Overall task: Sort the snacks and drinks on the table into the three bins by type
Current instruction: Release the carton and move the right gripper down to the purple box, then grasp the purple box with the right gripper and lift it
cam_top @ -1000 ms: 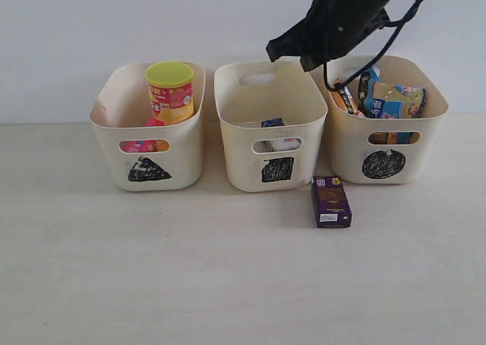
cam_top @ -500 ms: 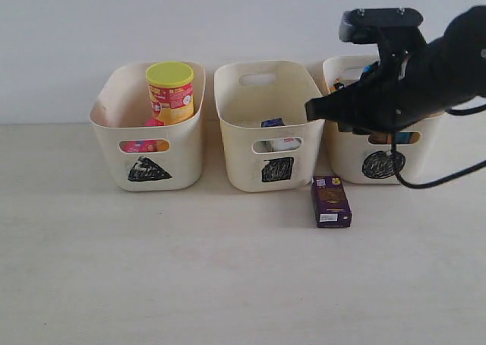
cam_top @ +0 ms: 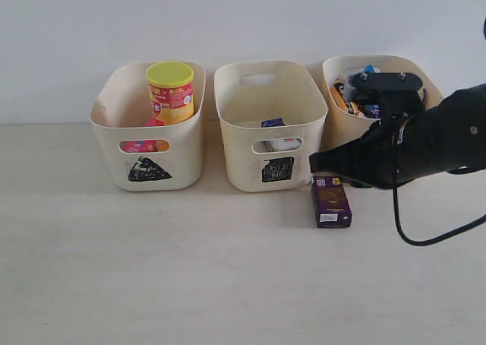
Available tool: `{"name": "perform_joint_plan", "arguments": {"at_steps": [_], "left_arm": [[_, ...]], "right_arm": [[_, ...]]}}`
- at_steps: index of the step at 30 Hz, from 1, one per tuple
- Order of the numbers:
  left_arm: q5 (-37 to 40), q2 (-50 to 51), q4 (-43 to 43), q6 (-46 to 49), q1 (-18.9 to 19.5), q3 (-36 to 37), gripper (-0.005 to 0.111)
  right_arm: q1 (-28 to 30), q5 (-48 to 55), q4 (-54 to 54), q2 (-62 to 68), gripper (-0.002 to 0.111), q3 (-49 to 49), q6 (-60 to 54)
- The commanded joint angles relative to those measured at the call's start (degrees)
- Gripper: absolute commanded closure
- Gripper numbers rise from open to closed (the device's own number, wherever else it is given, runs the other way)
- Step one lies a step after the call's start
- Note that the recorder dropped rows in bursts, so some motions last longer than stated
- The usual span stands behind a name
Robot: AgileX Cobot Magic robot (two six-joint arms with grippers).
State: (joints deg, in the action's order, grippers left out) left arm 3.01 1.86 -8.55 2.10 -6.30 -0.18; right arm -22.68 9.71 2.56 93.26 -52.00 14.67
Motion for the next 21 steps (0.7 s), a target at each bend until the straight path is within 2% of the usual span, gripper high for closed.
{"name": "perform_joint_plan", "arguments": {"at_steps": [1, 3, 5, 6, 21], "left_arm": [[0.0, -0.3, 0.0, 0.0, 0.0, 0.2, 0.102], [0.0, -0.3, 0.0, 0.0, 0.0, 0.2, 0.102], [0.0, -0.3, 0.0, 0.0, 0.0, 0.2, 0.102], [0.0, -0.3, 0.0, 0.0, 0.0, 0.2, 0.102], [0.0, -0.3, 0.0, -1.3, 0.0, 0.2, 0.102]], "right_arm": [[0.4, -1.5, 0.1, 4.2, 0.058, 0.0, 1.2], [0.4, -2.6, 0.1, 6.3, 0.029, 0.0, 2.0], [0.4, -4.5, 0.1, 8.5, 0.01, 0.0, 2.0], [0.4, -5.4, 0.1, 9.5, 0.007, 0.0, 2.3], [0.4, -17.0, -0.7, 21.4, 0.011, -0.1, 3.3]]}}
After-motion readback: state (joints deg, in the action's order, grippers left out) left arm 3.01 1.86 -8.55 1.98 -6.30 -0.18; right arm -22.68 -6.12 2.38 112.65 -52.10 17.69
